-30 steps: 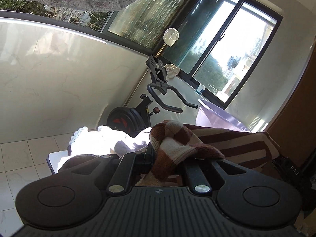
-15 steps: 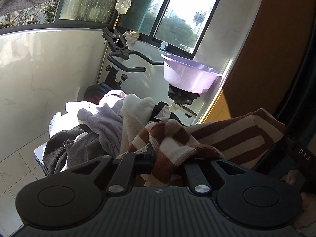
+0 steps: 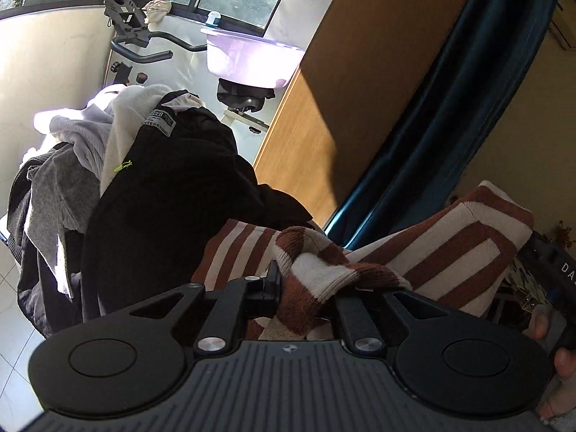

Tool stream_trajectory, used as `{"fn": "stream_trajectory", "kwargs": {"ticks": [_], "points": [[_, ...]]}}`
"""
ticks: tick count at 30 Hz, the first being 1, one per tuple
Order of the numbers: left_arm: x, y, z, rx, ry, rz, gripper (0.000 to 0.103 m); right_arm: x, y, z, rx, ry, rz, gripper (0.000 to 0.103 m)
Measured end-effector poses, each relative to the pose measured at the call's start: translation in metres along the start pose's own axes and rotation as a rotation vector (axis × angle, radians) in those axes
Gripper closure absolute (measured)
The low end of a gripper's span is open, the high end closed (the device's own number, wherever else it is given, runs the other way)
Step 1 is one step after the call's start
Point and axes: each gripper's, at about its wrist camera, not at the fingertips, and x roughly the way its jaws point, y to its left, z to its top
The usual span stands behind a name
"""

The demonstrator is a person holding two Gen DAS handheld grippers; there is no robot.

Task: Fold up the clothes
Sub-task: 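Turn with the striped sweater held in both grippers toward the patterned ironing board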

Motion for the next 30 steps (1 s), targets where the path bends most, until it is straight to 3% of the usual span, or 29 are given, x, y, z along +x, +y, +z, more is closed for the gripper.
{"fn": "stream_trajectory", "kwargs": {"ticks": [7,14,24,30], "points": [[0.029,-0.048,-0.022,0.027,0.067,-0.125,0.094,-0.072,-0.022,-0.005,0.002,0.018,-0.164,0.095],[0.062,-0.112,-0.039,0.076,0.109,-0.188,0.094,-0.14,-0.067,-0.009,0.026,-0.002,-0.313,0.095],[0.13,-0.282,-0.071,0.19,0.095,-0.313,0.094,-0.268,-0.207,-0.008,0.116,-0.042,-0.464,0.095],[0.183,-0.399,-0.102,0.266,0.173,-0.419,0.094,-0.359,-0.297,0.0,0.108,-0.068,-0.565,0.095]]}}
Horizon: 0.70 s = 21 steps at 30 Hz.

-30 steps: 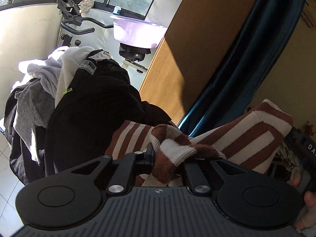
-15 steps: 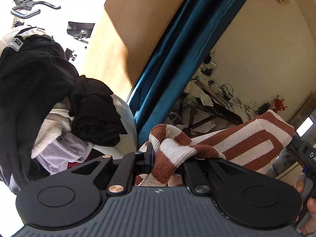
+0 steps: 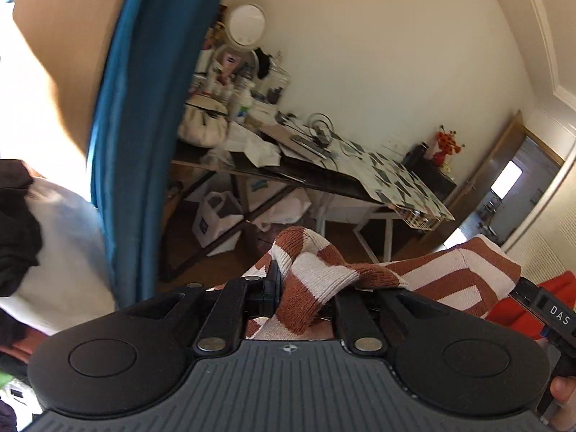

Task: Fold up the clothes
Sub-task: 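Turn with the striped sweater held in both grippers toward the patterned ironing board, then carry the sweater with both grippers over the ironing board and lower it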

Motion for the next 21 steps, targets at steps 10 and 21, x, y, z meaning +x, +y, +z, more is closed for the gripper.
{"fn": "stream_trajectory", "kwargs": {"ticks": [10,21], "points": [[0.139,-0.114,0.006,0.048,0.071,-0.198,0.094,-0.048,-0.146,0.04,-0.038,-0.04,-0.219,0.095],[0.3,-0.19,0.045,0.131,0.181,-0.315,0.094,-0.034,-0.29,0.064,0.068,-0.074,-0.468,0.095]]}}
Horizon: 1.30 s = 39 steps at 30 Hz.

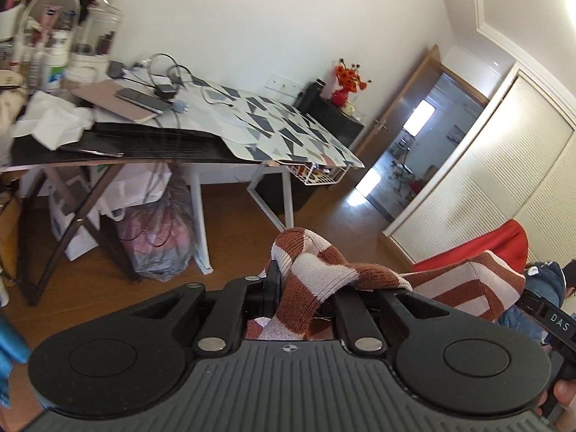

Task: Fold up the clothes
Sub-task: 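Carry the sweater with both grippers over the ironing board and lower it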

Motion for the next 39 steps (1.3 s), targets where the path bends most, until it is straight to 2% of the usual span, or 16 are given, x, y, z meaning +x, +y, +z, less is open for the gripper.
{"fn": "stream_trajectory", "kwargs": {"ticks": [3,11,16,22,29,33,39], "points": [[0.049,0.0,0.031,0.0,0.037,-0.024,0.094,0.035,-0.023,0.013,0.013,0.003,-0.04,0.095],[0.174,-0.005,0.118,0.078,0.09,-0.088,0.094,0.159,-0.069,0.066,0.052,-0.011,-0.096,0.095],[0.234,-0.018,0.153,0.118,0.127,-0.114,0.094,0.214,-0.099,0.084,0.081,-0.026,-0.121,0.095],[0.299,-0.034,0.186,0.136,0.127,-0.124,0.094,0.263,-0.151,0.108,0.095,-0.052,-0.164,0.095],[0.375,-0.068,0.21,0.129,0.093,-0.08,0.094,0.311,-0.25,0.134,0.124,-0.102,-0.17,0.095],[0.42,-0.095,0.221,0.075,0.045,-0.015,0.094,0.345,-0.32,0.157,0.12,-0.104,-0.118,0.095],[0.487,-0.143,0.248,0.009,-0.024,0.087,0.094,0.405,-0.419,0.216,0.086,-0.067,-0.006,0.095]]}}
